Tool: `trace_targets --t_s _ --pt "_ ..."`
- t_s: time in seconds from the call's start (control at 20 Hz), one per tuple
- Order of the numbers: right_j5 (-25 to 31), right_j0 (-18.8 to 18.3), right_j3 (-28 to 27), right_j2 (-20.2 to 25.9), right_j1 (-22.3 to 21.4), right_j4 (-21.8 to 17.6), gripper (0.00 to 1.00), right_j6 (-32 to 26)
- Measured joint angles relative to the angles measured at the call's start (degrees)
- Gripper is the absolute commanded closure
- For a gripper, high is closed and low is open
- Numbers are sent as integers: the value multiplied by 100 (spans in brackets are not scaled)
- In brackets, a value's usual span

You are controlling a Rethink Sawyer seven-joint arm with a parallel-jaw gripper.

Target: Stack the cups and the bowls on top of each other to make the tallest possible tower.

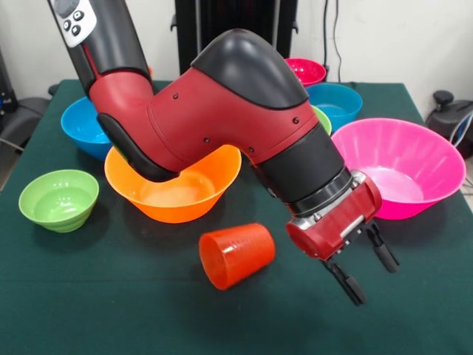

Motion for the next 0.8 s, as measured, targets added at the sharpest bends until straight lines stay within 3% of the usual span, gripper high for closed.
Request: trace_targets --t_s 0.4,0.8 --pt "412 507 -331 -403 -398 0 0 0" --pt "1301 1155 -866 -1024 -836 -4 0 0"
